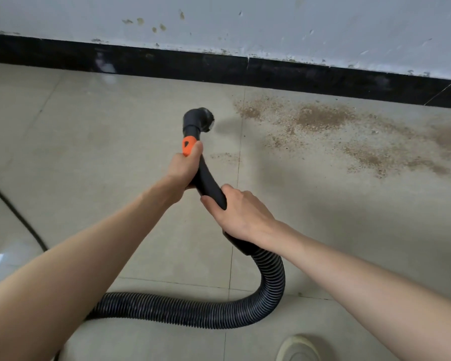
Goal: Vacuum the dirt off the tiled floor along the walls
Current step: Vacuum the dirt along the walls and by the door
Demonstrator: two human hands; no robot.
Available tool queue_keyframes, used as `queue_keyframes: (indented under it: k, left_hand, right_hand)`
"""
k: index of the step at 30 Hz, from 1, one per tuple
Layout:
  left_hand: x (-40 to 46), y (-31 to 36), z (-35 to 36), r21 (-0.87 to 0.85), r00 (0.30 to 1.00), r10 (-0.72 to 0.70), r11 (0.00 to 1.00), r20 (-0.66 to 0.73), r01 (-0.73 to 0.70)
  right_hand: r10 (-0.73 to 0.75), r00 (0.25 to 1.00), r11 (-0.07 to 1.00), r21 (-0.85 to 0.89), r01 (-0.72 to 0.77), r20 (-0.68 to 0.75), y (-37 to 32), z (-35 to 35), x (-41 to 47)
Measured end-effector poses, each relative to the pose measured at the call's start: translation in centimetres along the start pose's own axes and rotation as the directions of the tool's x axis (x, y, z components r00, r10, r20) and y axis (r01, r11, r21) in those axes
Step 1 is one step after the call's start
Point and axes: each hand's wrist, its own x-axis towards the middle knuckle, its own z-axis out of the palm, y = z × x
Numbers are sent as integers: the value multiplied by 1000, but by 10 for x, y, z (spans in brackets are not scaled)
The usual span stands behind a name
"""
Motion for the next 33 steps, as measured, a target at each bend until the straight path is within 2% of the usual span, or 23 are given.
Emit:
queue_keyframes:
  k: [6, 10, 15, 25, 33]
  left_hand:
    - [-33, -50, -44, -74, 985, -90, 994, -147, 80]
    - [-51, -78, -56, -84, 978, -126, 990, -164, 113]
    - [-53, -77, -45, -62, 989, -127, 991, -79, 123]
    - [-48, -55, 25, 9, 994, -77, 997, 76, 77]
    - [-47, -38, 47, 38, 985, -76, 997, 157, 71]
  right_hand:
    - [-101, 984, 992, -63, 111, 149, -23, 37, -24]
    - [-132, 976, 980, -122, 154, 175, -25, 57, -44]
    - [-69, 986, 990, -110, 86, 154, -18, 57, -56]
    - [139, 989, 990, -37, -138, 39, 19, 27, -67]
    - [181, 983, 983, 14, -181, -11, 33, 19, -63]
